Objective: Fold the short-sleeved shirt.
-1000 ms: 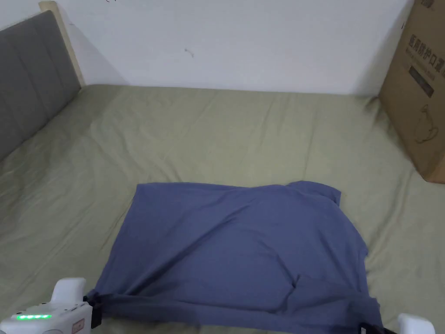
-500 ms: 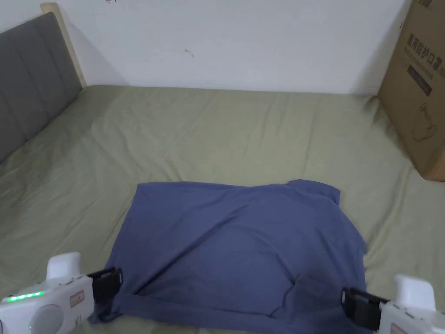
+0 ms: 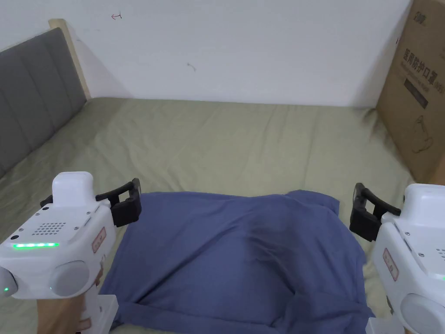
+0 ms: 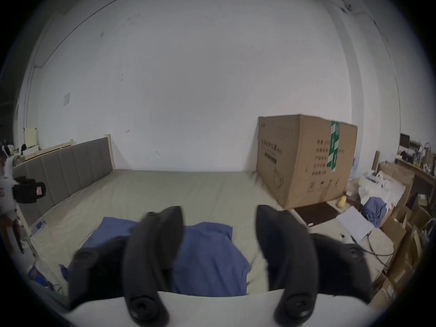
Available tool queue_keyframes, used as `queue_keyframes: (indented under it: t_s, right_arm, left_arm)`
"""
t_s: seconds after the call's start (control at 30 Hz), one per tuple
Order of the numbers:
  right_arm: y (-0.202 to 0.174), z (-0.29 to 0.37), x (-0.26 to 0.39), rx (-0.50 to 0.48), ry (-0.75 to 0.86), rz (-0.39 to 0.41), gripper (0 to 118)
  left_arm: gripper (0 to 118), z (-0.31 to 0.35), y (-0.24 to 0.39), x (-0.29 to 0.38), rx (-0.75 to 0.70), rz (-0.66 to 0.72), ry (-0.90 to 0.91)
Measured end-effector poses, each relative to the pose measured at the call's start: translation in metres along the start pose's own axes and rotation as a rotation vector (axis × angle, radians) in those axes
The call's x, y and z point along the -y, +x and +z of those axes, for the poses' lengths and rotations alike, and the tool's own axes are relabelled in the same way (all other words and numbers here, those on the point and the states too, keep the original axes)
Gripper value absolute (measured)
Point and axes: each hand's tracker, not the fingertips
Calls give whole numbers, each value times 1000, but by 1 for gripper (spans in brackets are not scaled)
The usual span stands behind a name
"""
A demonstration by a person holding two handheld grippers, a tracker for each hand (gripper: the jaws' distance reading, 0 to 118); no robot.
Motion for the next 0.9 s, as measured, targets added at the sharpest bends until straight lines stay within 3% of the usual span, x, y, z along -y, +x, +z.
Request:
queue_keyframes:
  t_s: [0.07,0.1,0.13,0.2,0.33,0.6,0.73,0.77,0.8,0.83,0.87,0.9]
  right_arm:
    - [-4,2,-2,2,13,7,31]
    - [-5,2,-2,0,25,6,14]
    - [-7,2,-2,9,35,10,0]
    - [-9,3,-3,10,47,27,0]
    - [-11,4,-3,6,52,37,0]
    - [-9,1,5,-13,19,42,0]
    - [-7,-1,14,-23,-12,51,0]
    - [-7,-2,17,-26,-23,58,0]
    - [-7,-3,19,-26,-31,60,0]
    - [-7,-4,22,-25,-39,64,0]
    - [-7,-4,25,-24,-50,68,0]
    - [-7,-5,27,-24,-57,71,0]
  left_arm:
    - [44,6,6,-3,22,-21,45]
    - [13,7,8,-4,44,-20,52]
    - [0,7,10,-5,65,-6,43]
    - [0,5,10,-5,122,23,30]
    - [0,3,11,2,98,-5,10]
    - [0,-14,-31,48,24,118,-241]
    - [7,-22,-60,81,-24,159,-406]
    - [22,-22,-67,91,-46,169,-436]
    - [48,-23,-71,99,-67,168,-463]
    - [82,-25,-74,107,-77,175,-502]
    - [101,-26,-78,119,-83,174,-541]
    - [107,-27,-80,128,-86,154,-559]
